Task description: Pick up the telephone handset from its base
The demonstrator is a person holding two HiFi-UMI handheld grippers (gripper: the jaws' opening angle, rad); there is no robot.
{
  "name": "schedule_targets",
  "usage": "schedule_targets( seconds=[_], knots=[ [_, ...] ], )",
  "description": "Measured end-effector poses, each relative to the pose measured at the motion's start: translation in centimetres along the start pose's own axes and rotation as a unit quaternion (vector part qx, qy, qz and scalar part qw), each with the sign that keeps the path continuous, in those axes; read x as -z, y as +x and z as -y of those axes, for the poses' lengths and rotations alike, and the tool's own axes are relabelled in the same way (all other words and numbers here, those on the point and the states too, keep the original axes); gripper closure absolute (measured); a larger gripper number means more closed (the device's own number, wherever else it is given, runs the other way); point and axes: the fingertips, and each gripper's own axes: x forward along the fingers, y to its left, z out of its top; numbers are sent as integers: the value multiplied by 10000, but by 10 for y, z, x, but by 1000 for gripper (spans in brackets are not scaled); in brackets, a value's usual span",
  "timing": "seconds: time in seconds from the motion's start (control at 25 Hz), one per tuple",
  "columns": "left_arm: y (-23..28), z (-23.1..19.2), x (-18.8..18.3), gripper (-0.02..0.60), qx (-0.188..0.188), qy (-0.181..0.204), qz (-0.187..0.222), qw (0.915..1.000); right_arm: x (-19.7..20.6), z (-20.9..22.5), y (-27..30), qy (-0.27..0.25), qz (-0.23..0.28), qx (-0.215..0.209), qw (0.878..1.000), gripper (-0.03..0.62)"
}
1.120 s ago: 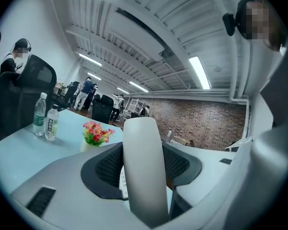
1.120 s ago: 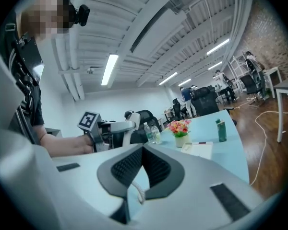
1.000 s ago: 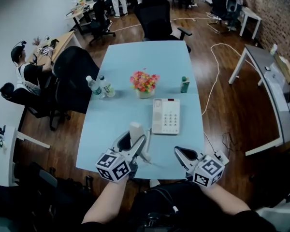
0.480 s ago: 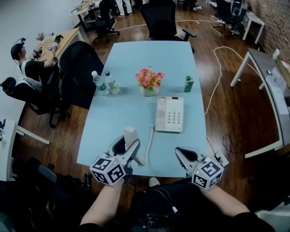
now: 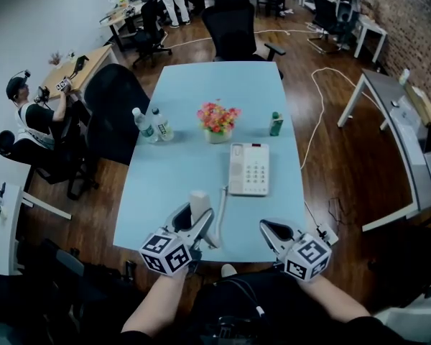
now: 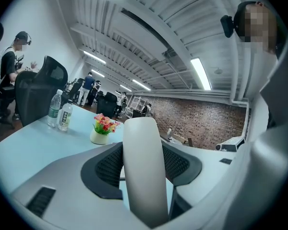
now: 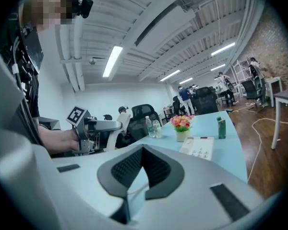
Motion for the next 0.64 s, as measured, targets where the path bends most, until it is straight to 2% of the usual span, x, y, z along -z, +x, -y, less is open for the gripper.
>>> schedule_targets(
  seconds=[0.64],
  knots=[
    [2, 3, 0, 339, -22, 35, -9, 10000, 5, -9, 0, -156, -130, -87, 9998, 579]
  ],
)
